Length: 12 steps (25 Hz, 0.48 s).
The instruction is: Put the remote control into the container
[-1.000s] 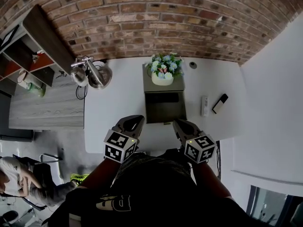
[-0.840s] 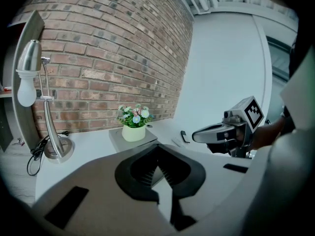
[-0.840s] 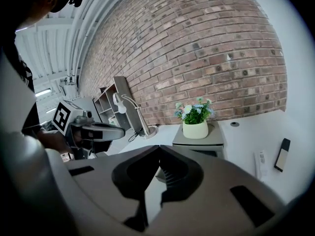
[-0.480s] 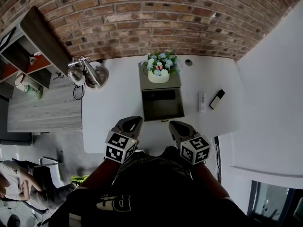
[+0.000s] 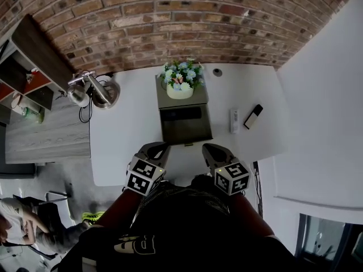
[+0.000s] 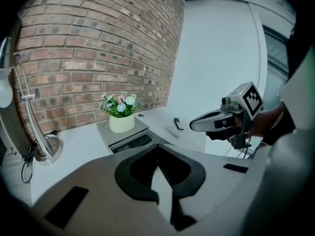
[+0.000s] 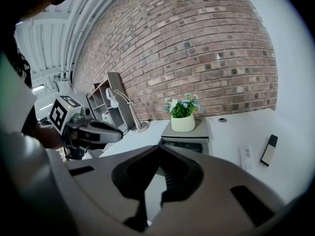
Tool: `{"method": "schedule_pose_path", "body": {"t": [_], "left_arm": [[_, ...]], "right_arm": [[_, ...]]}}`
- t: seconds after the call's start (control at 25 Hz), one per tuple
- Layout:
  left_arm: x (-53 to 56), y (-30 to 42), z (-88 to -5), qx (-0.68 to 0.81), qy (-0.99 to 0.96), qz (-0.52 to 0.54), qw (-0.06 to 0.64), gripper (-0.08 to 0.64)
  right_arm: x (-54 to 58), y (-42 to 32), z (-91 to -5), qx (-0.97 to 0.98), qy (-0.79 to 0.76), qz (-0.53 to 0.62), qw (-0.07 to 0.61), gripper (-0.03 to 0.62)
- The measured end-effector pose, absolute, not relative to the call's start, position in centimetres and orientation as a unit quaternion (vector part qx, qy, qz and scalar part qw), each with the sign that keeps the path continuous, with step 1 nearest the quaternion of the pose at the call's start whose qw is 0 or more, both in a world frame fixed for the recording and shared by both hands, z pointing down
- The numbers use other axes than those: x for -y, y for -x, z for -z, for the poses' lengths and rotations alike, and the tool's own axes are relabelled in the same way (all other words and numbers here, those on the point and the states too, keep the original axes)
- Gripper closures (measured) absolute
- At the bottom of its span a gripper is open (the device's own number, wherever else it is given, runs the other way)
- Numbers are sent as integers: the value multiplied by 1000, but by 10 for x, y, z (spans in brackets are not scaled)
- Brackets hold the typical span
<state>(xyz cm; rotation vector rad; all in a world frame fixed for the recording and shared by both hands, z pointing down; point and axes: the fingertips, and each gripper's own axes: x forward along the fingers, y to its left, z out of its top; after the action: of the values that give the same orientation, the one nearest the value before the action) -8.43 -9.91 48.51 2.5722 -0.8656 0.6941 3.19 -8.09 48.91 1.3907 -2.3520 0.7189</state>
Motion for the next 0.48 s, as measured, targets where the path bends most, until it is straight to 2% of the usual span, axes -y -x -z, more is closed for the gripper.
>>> {"method": "schedule_pose_path", "body": {"t": [0.28, 0.48], "left_arm": [[104, 48, -495, 296, -900, -266, 176, 552], [113, 23, -508, 296, -897, -277, 176, 552]], "right_arm": [[91, -70, -519, 809, -484, -269, 198, 583], [111, -123, -536, 780, -526, -266, 208, 583]]}}
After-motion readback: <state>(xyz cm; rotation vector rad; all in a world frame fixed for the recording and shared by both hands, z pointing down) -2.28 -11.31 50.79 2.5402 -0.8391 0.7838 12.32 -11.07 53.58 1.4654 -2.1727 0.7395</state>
